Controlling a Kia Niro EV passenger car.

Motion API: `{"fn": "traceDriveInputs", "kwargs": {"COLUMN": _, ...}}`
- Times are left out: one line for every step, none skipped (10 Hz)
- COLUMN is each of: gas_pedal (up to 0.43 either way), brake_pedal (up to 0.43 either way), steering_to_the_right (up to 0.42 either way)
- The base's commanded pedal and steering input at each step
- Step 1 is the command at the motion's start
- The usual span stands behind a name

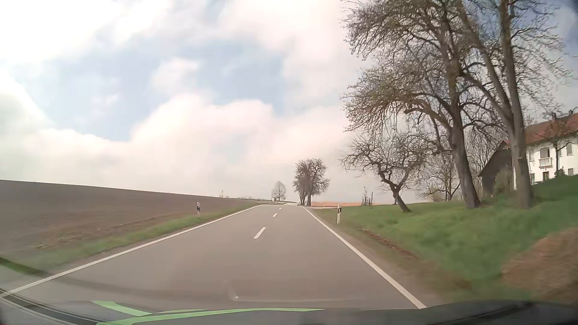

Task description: Follow the waypoints while adhering to traffic rules and regulations

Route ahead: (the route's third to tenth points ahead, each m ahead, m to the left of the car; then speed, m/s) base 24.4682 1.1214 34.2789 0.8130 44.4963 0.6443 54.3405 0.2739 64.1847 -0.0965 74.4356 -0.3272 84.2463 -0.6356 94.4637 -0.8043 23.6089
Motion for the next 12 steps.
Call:
{"fn": "traceDriveInputs", "kwargs": {"gas_pedal": 0.39, "brake_pedal": 0.0, "steering_to_the_right": 0.014}}
{"fn": "traceDriveInputs", "kwargs": {"gas_pedal": 0.39, "brake_pedal": 0.0, "steering_to_the_right": 0.011}}
{"fn": "traceDriveInputs", "kwargs": {"gas_pedal": 0.398, "brake_pedal": 0.0, "steering_to_the_right": 0.01}}
{"fn": "traceDriveInputs", "kwargs": {"gas_pedal": 0.398, "brake_pedal": 0.0, "steering_to_the_right": 0.006}}
{"fn": "traceDriveInputs", "kwargs": {"gas_pedal": 0.409, "brake_pedal": 0.0, "steering_to_the_right": 0.003}}
{"fn": "traceDriveInputs", "kwargs": {"gas_pedal": 0.409, "brake_pedal": 0.0, "steering_to_the_right": 0.0}}
{"fn": "traceDriveInputs", "kwargs": {"gas_pedal": 0.421, "brake_pedal": 0.0, "steering_to_the_right": -0.001}}
{"fn": "traceDriveInputs", "kwargs": {"gas_pedal": 0.429, "brake_pedal": 0.0, "steering_to_the_right": -0.002}}
{"fn": "traceDriveInputs", "kwargs": {"gas_pedal": 0.429, "brake_pedal": 0.0, "steering_to_the_right": -0.002}}
{"fn": "traceDriveInputs", "kwargs": {"gas_pedal": 0.429, "brake_pedal": 0.0, "steering_to_the_right": -0.002}}
{"fn": "traceDriveInputs", "kwargs": {"gas_pedal": 0.429, "brake_pedal": 0.0, "steering_to_the_right": -0.002}}
{"fn": "traceDriveInputs", "kwargs": {"gas_pedal": 0.429, "brake_pedal": 0.0, "steering_to_the_right": -0.002}}
